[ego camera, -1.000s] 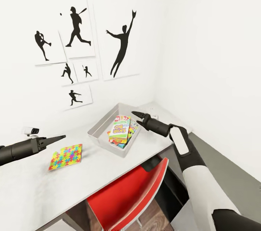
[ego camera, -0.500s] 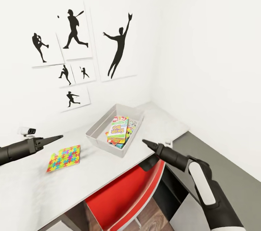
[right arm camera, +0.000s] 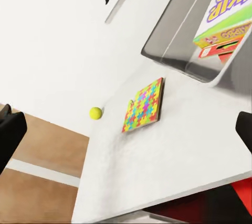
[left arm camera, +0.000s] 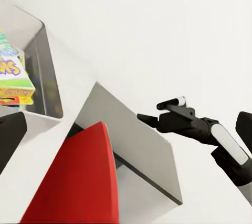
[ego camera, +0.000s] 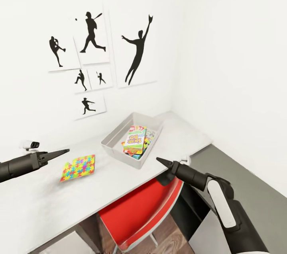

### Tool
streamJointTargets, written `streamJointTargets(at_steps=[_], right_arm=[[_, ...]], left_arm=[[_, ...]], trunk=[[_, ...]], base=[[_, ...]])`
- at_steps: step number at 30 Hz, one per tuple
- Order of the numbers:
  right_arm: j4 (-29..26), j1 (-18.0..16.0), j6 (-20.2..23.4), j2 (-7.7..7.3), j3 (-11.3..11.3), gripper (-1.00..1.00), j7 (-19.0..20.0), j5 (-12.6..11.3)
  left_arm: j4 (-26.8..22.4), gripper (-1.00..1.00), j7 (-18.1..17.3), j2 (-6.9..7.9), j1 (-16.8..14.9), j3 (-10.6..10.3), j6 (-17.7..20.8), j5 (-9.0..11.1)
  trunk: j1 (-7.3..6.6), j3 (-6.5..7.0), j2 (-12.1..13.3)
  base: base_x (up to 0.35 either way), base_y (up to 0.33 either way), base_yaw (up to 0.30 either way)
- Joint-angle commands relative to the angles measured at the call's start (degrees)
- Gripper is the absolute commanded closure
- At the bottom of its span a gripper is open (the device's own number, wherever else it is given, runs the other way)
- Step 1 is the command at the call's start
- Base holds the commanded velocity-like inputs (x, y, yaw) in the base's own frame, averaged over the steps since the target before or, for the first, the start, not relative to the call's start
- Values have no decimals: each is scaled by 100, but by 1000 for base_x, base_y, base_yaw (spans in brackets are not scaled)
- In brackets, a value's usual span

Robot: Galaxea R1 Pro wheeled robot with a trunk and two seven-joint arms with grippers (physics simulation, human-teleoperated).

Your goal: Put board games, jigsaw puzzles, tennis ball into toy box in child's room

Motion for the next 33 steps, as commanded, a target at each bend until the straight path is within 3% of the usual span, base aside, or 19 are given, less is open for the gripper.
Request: streamJointTargets(at_steps=[1,9,33], right_arm=[[-3,-4,26,1,-11,-100,10,42],[-3,-4,-235,8,19,-100,4,132],[-7,-4,-266,-5,-2,-100,-141,149]], left_arm=[[2,-100,-28,1,-6,-1,61,-6],[2,-100,-28,-5,-6,-3,61,-9],[2,-100,-28,-11,-6,-11,61,-24]], trunk=[[2,-12,-13],[2,-12,-13],[2,-13,-13]], base=[[-144,0,265],[-156,57,282],[-103,236,289]])
